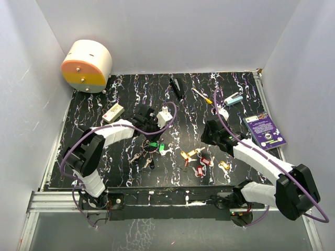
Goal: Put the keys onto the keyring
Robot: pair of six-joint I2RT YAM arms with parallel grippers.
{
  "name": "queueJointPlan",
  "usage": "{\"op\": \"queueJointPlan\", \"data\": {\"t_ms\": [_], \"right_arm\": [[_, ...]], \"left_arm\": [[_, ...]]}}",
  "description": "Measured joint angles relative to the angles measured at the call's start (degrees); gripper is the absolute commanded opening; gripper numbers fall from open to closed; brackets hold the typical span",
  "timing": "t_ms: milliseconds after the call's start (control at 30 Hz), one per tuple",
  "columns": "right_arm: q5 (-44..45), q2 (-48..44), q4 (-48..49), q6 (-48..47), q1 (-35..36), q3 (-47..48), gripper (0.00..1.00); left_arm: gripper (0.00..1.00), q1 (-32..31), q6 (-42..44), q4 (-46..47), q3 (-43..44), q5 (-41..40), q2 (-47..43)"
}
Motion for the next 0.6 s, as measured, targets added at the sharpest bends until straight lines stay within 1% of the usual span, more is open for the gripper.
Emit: {"op": "queueJointPlan", "data": {"t_ms": [600], "right_arm": [[0.0,0.0,0.3,0.0,0.0,-0.9,0.26]], "left_arm": [[0.31,0.0,0.2,2.6,-1.5,-0.2,0.8]]}}
